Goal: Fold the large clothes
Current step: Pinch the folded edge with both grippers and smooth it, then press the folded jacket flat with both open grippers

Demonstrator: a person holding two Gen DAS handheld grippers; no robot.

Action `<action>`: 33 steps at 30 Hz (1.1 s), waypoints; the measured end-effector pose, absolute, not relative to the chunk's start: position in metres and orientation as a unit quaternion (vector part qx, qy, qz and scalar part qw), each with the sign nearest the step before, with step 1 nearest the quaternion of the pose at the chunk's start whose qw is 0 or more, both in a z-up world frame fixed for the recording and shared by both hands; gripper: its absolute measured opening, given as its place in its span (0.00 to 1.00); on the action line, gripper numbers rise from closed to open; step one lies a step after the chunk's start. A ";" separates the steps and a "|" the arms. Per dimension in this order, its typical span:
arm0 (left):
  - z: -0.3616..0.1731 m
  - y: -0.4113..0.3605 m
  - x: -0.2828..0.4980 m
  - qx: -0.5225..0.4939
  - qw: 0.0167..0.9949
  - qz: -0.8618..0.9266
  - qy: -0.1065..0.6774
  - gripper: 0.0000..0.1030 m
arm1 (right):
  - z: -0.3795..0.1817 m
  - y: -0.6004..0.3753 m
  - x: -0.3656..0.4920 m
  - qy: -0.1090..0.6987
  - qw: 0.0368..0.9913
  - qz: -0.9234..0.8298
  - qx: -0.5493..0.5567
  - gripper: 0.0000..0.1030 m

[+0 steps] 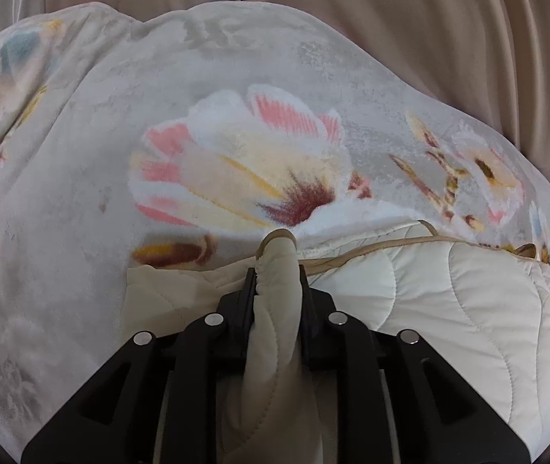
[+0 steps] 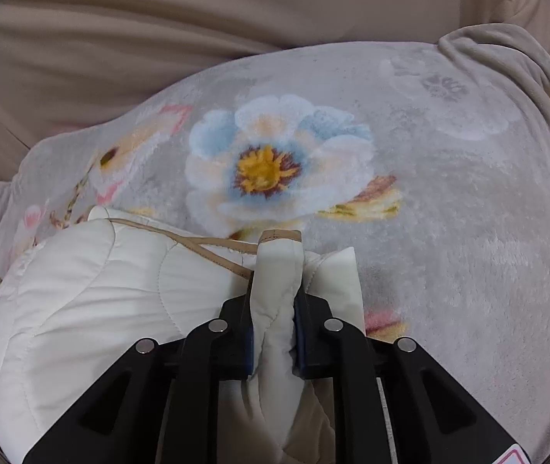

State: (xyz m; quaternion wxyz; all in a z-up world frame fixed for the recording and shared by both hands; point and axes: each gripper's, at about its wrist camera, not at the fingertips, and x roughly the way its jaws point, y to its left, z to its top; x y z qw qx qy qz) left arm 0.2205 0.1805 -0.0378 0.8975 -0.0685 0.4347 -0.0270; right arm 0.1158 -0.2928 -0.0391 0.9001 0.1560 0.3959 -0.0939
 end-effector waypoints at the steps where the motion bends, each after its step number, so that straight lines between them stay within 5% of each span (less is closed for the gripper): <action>1: -0.033 0.183 0.217 -0.069 0.901 -0.018 0.428 0.30 | -0.035 -0.293 0.114 0.396 0.900 -0.100 0.155 0.15; 2: -0.025 0.186 0.211 -0.069 0.907 -0.005 0.416 0.41 | -0.029 -0.294 0.109 0.392 0.900 -0.110 0.154 0.15; 4: -0.001 0.192 0.188 -0.073 0.924 0.013 0.375 0.49 | -0.006 -0.295 0.087 0.357 0.911 -0.130 0.161 0.22; 11: 0.064 0.127 0.108 -0.003 0.949 -0.094 0.301 0.54 | 0.049 -0.208 0.039 0.300 0.949 -0.014 0.098 0.25; 18: -0.007 0.066 0.096 0.050 0.909 -0.142 0.389 0.56 | -0.007 -0.084 0.037 0.390 0.916 0.092 -0.027 0.14; 33: -0.032 0.079 0.084 0.056 0.914 -0.124 0.382 0.58 | -0.026 -0.087 0.029 0.409 0.909 0.068 -0.036 0.14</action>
